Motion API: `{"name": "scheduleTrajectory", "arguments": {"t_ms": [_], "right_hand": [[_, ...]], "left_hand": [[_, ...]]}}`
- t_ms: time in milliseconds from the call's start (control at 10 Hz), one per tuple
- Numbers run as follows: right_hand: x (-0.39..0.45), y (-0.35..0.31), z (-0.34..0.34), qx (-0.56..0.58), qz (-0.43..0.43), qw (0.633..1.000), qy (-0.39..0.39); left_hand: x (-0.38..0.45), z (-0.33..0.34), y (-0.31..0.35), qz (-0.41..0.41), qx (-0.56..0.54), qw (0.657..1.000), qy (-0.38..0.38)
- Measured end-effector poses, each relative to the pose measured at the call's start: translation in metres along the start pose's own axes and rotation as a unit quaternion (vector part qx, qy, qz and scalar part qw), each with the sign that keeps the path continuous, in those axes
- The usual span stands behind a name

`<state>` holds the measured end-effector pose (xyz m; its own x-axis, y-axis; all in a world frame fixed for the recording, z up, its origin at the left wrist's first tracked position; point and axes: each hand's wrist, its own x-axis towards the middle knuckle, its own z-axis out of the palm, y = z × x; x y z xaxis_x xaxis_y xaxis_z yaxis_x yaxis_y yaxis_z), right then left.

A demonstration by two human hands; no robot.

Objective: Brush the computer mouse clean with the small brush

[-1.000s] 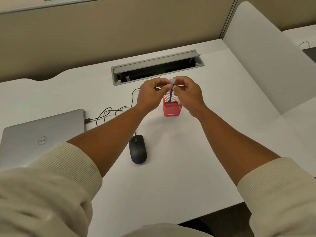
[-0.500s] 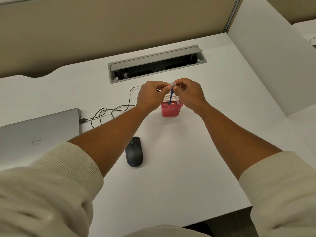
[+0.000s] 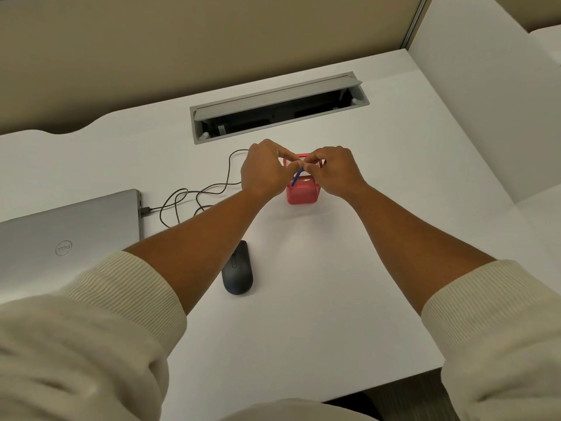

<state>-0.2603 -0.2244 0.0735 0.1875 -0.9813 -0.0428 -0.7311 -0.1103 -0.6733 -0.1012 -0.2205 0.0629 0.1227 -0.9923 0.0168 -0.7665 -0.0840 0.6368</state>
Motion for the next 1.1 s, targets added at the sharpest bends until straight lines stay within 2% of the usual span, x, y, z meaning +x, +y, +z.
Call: {"name": "scheduleTrajectory", "arguments": {"t_ms": [300, 700, 1100], "right_hand": [[0.0054, -0.0022, 0.0015, -0.053, -0.001, 0.999, -0.005], [0.0085, -0.0078, -0.0008, -0.054, 0.006, 0.999, 0.002], [0.0121, -0.0059, 0.0061, -0.055, 0.007, 0.997, 0.061]], "left_hand": [[0.0004, 0.0025, 0.0043, -0.016, 0.035, 0.999, 0.010], [-0.0004, 0.0031, 0.0063, -0.030, 0.031, 0.999, 0.008], [-0.0025, -0.0015, 0.0030, -0.021, 0.023, 0.997, 0.073]]}}
